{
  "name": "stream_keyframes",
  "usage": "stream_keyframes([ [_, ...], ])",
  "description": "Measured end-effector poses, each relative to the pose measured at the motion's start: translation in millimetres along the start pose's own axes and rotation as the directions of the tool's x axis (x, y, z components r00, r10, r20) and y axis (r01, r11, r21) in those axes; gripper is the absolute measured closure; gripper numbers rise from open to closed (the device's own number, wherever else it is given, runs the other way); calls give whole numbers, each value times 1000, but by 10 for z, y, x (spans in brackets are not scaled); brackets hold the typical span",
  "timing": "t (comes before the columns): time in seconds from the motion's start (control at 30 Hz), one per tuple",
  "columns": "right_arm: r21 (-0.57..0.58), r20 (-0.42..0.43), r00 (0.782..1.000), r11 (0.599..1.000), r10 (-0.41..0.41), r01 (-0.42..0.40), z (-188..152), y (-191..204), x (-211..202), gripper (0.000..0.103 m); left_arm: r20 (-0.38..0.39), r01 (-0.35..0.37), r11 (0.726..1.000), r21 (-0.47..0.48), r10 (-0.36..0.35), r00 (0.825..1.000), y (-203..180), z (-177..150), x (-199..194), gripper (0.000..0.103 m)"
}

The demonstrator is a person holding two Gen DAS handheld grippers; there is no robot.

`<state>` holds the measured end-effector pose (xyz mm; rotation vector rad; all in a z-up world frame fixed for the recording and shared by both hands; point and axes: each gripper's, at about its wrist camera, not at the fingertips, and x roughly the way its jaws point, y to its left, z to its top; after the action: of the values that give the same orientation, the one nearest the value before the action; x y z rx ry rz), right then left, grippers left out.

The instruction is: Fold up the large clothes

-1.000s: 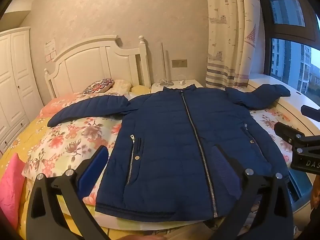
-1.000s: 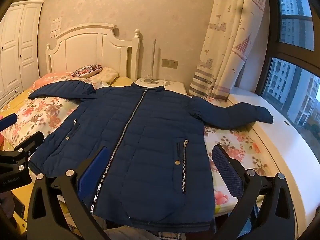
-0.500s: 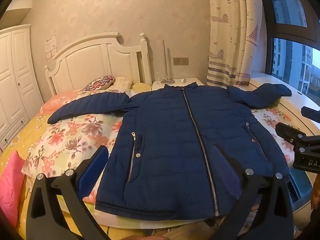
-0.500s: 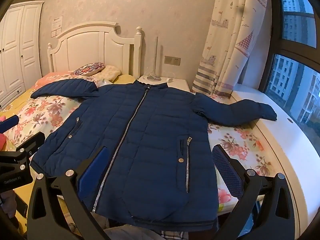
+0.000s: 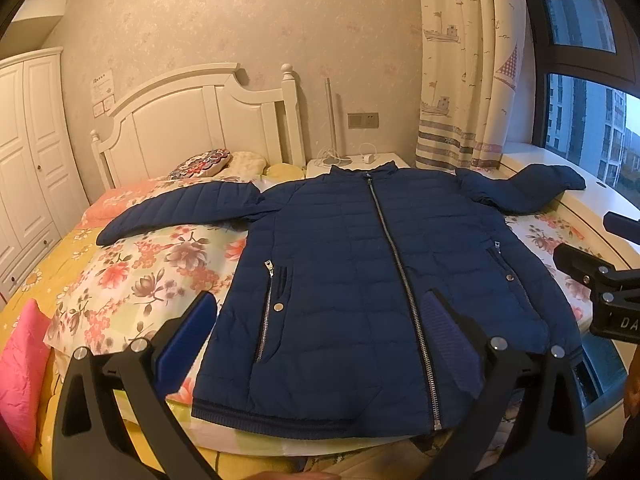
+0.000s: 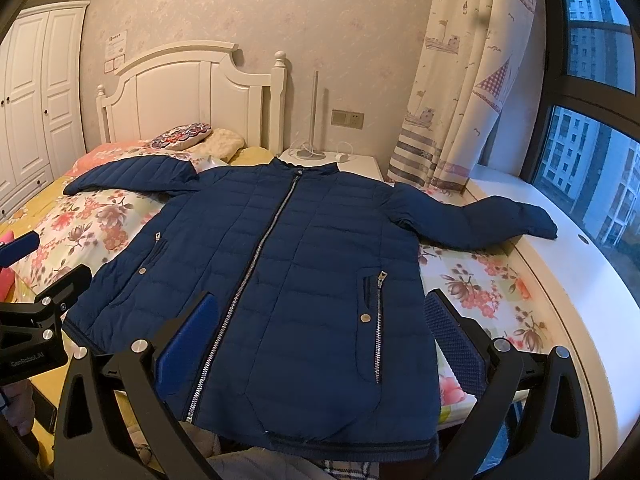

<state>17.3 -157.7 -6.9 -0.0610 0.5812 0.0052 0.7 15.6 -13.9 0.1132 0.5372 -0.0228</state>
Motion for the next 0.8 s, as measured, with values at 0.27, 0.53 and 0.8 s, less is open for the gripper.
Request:
stream_keyframes([
  [0.27, 4, -5, 1000, 1000, 9, -9, -9, -9, 9, 4, -6, -1, 1000, -3, 1, 1000, 50, -35, 35, 2],
  [0.53, 8, -8, 1000, 1000, 14, -14, -19, -11, 19, 4, -6, -2, 1000, -2, 2, 1000, 51, -53, 39, 2],
  [0.8, 11, -11, 1000, 1000, 16, -16, -24, -4, 18, 4, -7, -2, 1000, -1, 2, 1000, 50, -48, 39, 2],
])
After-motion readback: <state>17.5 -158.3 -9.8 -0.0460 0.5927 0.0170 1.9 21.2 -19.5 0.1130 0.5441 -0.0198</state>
